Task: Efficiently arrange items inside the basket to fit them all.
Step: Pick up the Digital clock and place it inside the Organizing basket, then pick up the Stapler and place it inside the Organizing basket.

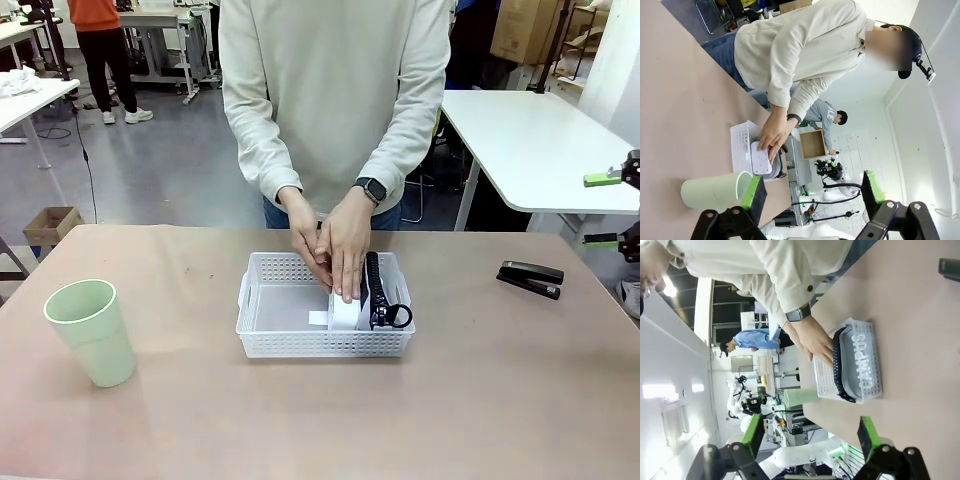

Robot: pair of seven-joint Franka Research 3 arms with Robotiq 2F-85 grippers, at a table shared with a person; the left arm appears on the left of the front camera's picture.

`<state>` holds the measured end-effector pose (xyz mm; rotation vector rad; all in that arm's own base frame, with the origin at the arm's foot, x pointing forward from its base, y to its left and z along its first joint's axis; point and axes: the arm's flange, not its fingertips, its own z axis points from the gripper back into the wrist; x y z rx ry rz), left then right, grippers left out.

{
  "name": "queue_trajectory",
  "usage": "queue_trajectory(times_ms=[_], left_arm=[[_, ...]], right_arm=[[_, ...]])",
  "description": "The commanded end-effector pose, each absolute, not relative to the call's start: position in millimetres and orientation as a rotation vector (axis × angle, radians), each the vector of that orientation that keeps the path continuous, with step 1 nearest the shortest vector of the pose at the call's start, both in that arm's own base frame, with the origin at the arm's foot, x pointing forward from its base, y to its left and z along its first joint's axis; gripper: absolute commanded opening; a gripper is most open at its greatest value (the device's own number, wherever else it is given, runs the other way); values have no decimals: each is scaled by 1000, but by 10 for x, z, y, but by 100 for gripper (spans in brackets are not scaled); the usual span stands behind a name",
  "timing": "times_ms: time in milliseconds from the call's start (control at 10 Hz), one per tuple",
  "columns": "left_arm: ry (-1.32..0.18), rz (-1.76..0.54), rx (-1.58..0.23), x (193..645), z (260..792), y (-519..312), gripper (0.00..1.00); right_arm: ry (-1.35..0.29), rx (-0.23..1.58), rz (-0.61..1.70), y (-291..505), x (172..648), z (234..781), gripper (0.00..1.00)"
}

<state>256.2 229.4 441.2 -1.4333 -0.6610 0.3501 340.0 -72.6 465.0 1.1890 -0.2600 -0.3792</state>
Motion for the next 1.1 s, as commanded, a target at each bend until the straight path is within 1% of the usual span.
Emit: queue_trajectory(times_ms=[0,1000], left_arm=[[-669,329,-1437,2549,4418,2297,100],[-669,329,-1437,2549,4418,2297,100]], right_arm=[[-270,1211,-381,-746,3379,4698,100],[-270,1211,-381,-746,3379,4698,100]])
